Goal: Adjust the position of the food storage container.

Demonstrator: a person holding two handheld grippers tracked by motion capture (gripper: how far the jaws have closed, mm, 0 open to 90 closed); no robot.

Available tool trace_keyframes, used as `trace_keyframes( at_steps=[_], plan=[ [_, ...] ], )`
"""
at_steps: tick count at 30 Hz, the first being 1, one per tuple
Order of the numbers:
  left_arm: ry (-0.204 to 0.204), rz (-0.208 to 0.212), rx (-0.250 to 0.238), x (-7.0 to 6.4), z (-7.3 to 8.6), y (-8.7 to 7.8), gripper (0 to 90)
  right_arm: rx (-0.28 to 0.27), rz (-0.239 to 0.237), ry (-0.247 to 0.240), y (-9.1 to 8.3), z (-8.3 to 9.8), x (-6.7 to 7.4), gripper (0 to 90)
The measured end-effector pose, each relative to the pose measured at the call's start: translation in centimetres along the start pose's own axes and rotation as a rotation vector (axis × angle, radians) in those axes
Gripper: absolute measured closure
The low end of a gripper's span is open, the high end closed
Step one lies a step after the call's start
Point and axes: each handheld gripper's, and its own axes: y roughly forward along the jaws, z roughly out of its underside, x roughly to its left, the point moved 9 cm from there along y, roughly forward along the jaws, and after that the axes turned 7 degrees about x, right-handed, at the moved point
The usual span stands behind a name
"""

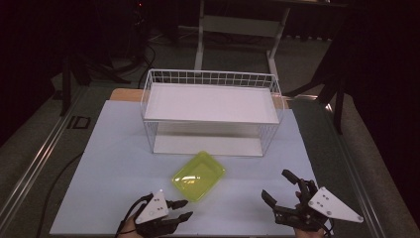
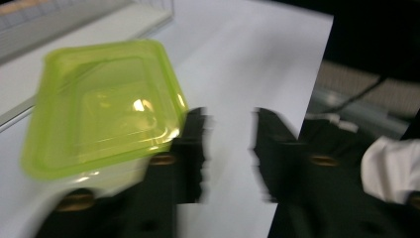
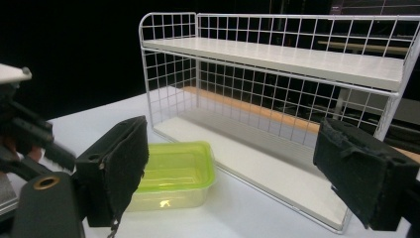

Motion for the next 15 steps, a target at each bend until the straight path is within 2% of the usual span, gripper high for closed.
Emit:
trace_keyframes(
  at_steps=[1,4,6,8,12,15],
  plan=[
    [0.009,-0.010,0.027,0.0,0.1,0.5,72.8,0.001,-0.001,0.006,0.0,0.0,0.0,13.9],
    [0.007,0.007,0.097,-0.2,0.3,2.1,88.8,0.004,-0.008,0.010,0.1,0.1,-0.1,13.9],
    [0.006,0.020,0.126,-0.4,0.4,3.1,89.6,0.006,-0.009,0.010,0.1,0.1,-0.1,13.9],
    [0.010,0.013,0.153,-0.5,0.4,4.2,90.0,0.007,-0.014,0.012,0.1,0.2,0.0,13.9],
    [-0.001,-0.015,0.173,-0.1,0.3,5.5,90.0,0.014,-0.023,0.010,0.1,0.3,0.1,14.0],
    [-0.039,-0.037,0.192,0.6,0.6,6.0,90.0,0.015,-0.026,0.009,0.1,0.4,0.1,14.0]
  ],
)
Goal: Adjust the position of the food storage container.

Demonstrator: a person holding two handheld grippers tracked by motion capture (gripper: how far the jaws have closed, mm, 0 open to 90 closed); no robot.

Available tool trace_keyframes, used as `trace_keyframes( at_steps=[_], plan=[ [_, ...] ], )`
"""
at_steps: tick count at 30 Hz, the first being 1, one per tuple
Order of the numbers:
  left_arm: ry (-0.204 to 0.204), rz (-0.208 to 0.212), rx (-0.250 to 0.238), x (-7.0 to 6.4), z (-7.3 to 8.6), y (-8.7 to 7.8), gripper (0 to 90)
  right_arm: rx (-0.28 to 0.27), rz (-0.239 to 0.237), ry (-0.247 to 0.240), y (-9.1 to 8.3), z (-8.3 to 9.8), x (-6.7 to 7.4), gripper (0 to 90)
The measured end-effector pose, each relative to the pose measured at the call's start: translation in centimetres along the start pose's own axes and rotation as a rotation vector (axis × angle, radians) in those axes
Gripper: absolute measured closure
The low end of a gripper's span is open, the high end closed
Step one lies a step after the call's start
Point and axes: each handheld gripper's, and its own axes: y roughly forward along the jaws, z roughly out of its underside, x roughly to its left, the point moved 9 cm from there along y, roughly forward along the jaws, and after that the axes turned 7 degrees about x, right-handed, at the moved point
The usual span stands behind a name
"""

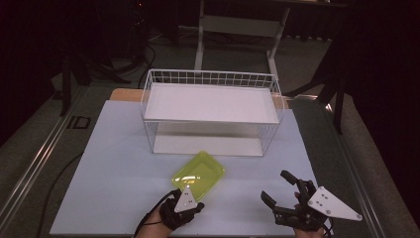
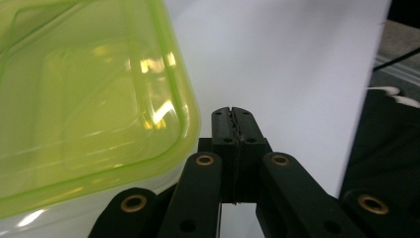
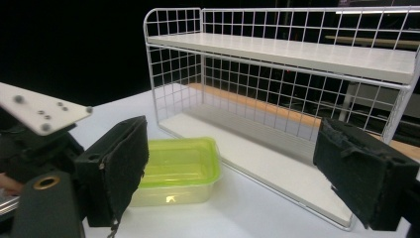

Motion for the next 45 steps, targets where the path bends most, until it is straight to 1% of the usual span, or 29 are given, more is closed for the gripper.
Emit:
trace_keyframes(
  at_steps=[2,3,5,7,8,11,12,13,14,15,16,17,19,20,21,22,23,25,26,29,30,32,34,37,39,42,43,44,45],
  plan=[
    [0.004,-0.012,0.022,0.4,0.2,0.3,90.0,0.000,-0.002,0.001,0.0,0.0,0.0,14.0],
    [0.005,-0.025,0.027,0.6,0.3,0.3,90.0,0.000,-0.002,0.001,0.0,0.0,0.0,14.0],
    [-0.027,-0.030,0.024,0.9,0.5,0.1,90.0,-0.002,-0.002,0.002,-0.1,0.0,0.0,14.0],
    [-0.042,-0.051,0.023,1.4,0.9,-0.1,90.0,-0.003,-0.002,0.002,-0.1,-0.1,0.0,14.0],
    [-0.050,-0.053,0.024,1.6,1.1,-0.2,90.0,-0.004,-0.004,0.004,-0.2,-0.1,0.0,14.0],
    [-0.095,-0.078,0.028,2.5,1.8,-0.6,90.0,-0.002,-0.007,0.004,-0.1,-0.1,0.1,14.0],
    [-0.102,-0.092,0.031,2.8,2.1,-0.7,90.0,-0.002,-0.007,0.004,-0.1,-0.1,0.1,14.0],
    [-0.102,-0.092,0.031,2.8,2.1,-0.7,90.0,-0.002,-0.007,0.004,-0.1,-0.1,0.1,14.0],
    [-0.135,-0.099,0.029,3.4,2.5,-1.0,90.0,-0.002,-0.006,0.001,-0.1,-0.1,0.1,13.9],
    [-0.151,-0.114,0.032,4.1,2.9,-1.3,90.0,-0.002,-0.008,0.003,-0.1,-0.1,0.2,13.9],
    [-0.165,-0.113,0.028,4.4,3.0,-1.4,90.0,-0.002,-0.009,0.003,-0.1,-0.1,0.1,13.9],
    [-0.180,-0.122,0.028,4.7,3.1,-1.5,90.0,-0.002,-0.010,0.005,-0.1,0.0,0.1,13.9],
    [-0.186,-0.125,0.029,4.9,3.3,-1.5,90.0,0.001,-0.011,0.007,0.0,0.0,0.1,13.9],
    [-0.196,-0.124,0.025,5.1,3.3,-1.6,90.0,0.001,-0.011,0.007,0.0,0.0,0.1,13.9],
    [-0.220,-0.137,0.022,5.6,3.6,-1.5,90.0,0.000,-0.012,0.008,-0.1,0.0,0.1,14.0],
    [-0.220,-0.137,0.022,5.6,3.6,-1.5,90.0,0.000,-0.010,0.007,-0.1,0.0,0.1,14.0],
    [-0.232,-0.146,0.023,5.8,3.7,-1.5,90.0,0.000,-0.010,0.007,-0.1,0.0,0.1,14.0],
    [-0.238,-0.150,0.021,5.9,3.7,-1.4,90.0,-0.001,-0.009,0.008,-0.1,0.0,0.1,14.0],
    [-0.249,-0.173,0.024,6.4,3.8,-1.4,90.0,-0.001,-0.010,0.009,-0.1,0.0,0.1,13.9],
    [-0.262,-0.183,0.022,6.9,3.7,-1.5,90.0,-0.002,-0.011,0.009,-0.2,0.0,0.1,13.9],
    [-0.271,-0.194,0.022,7.2,3.7,-1.7,90.0,-0.001,-0.009,0.009,-0.2,0.0,0.1,13.9],
    [-0.295,-0.188,0.015,7.6,3.8,-2.0,90.0,-0.005,-0.011,0.010,-0.2,0.0,0.1,13.9],
    [-0.302,-0.186,0.021,7.8,4.1,-2.4,90.0,-0.005,-0.011,0.012,-0.3,0.0,0.1,14.0],
    [-0.298,-0.210,0.023,8.3,4.6,-3.6,90.0,-0.005,-0.011,0.012,-0.2,-0.1,0.1,13.9],
    [-0.309,-0.234,0.013,9.1,5.0,-4.5,90.0,-0.005,-0.011,0.009,-0.2,-0.1,0.2,14.0],
    [-0.347,-0.263,-0.007,11.2,5.5,-5.7,90.0,-0.002,-0.012,0.003,-0.1,0.0,0.3,14.0],
    [-0.347,-0.263,-0.007,11.2,5.5,-5.7,90.0,-0.002,-0.012,0.003,-0.1,0.0,0.3,14.0],
    [-0.361,-0.252,-0.023,12.4,5.5,-6.0,90.0,-0.001,-0.013,0.003,-0.1,0.0,0.3,13.9],
    [-0.367,-0.250,-0.029,12.8,5.5,-6.0,90.0,0.002,-0.012,-0.001,0.0,0.0,0.3,14.0]
  ],
)
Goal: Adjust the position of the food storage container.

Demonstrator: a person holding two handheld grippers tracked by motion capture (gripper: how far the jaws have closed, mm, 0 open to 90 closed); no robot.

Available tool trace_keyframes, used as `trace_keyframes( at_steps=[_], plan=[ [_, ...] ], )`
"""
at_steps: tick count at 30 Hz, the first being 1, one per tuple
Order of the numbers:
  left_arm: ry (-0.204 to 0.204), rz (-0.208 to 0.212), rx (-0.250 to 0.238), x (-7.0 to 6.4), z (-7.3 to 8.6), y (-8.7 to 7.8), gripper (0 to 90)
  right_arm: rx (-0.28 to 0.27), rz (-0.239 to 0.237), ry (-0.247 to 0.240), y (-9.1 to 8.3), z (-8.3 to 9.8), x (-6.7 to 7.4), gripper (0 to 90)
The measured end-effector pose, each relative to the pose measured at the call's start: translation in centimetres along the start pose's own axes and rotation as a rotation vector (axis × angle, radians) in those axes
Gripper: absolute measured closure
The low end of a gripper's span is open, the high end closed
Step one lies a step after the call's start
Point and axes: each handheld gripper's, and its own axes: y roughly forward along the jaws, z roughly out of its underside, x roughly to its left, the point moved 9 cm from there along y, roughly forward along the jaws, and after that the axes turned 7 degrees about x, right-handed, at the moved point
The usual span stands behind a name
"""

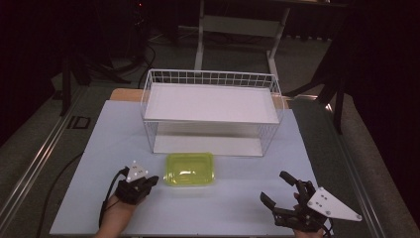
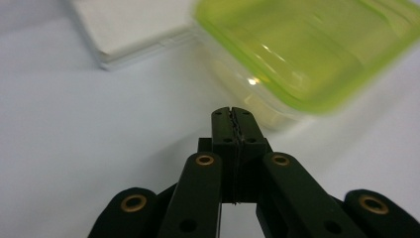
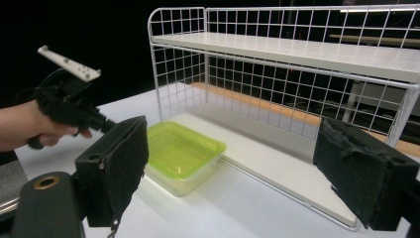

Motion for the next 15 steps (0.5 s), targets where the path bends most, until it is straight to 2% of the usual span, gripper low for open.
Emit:
trace_keyframes(
  at_steps=[2,4,6,10,15],
  plan=[
    [0.002,0.014,0.012,0.9,-0.4,0.5,90.0,0.000,0.000,0.003,0.0,0.0,0.0,14.0],
    [0.000,0.019,0.011,1.0,-0.6,0.7,90.0,0.001,0.000,0.004,0.0,0.1,0.0,14.0],
    [0.009,0.026,0.024,1.2,-1.1,1.6,90.0,0.006,-0.002,0.007,0.2,0.2,-0.1,14.0],
    [0.015,0.035,0.055,0.4,-1.2,3.0,90.0,0.016,-0.006,0.007,0.3,0.4,0.0,14.0],
    [0.019,0.053,0.058,-0.6,-1.8,4.0,90.0,0.015,-0.010,0.006,0.2,0.4,0.1,14.0]
  ],
)
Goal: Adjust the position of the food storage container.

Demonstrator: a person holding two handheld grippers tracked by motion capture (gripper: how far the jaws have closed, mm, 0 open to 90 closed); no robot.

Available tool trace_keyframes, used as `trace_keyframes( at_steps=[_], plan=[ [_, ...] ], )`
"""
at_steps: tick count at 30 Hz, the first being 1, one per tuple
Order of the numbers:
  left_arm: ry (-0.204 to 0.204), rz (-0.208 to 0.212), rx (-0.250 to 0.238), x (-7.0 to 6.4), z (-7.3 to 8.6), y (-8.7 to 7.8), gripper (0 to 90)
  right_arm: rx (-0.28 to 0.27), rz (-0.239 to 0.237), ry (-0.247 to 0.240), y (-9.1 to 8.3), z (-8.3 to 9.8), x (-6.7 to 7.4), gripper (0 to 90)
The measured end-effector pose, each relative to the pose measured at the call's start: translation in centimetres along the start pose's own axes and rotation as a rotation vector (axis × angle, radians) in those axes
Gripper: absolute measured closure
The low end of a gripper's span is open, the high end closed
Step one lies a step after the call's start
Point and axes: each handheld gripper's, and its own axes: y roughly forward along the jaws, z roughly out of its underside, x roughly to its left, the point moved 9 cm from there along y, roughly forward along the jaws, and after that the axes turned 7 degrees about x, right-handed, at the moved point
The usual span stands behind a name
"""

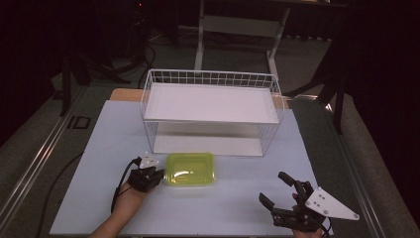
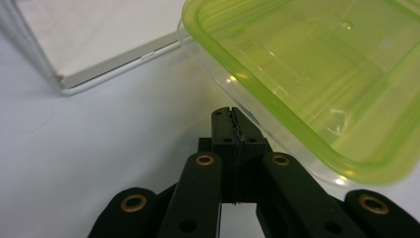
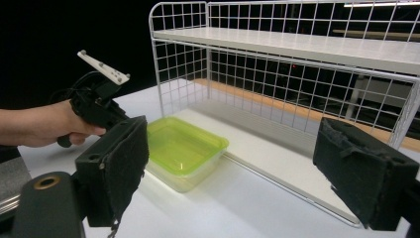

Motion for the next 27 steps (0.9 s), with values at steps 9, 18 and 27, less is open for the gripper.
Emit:
trace_keyframes(
  at_steps=[9,18,27],
  plan=[
    [0.002,0.018,-0.005,-1.1,-2.0,1.2,90.0,0.006,-0.010,0.005,0.1,0.1,0.0,14.1],
    [0.037,0.071,0.002,-3.9,-3.4,3.1,90.0,0.018,-0.016,0.009,0.3,0.5,0.1,14.2],
    [0.049,0.094,0.016,-4.7,-4.4,4.3,90.0,0.020,-0.016,0.003,0.4,0.5,0.2,14.3]
  ],
)
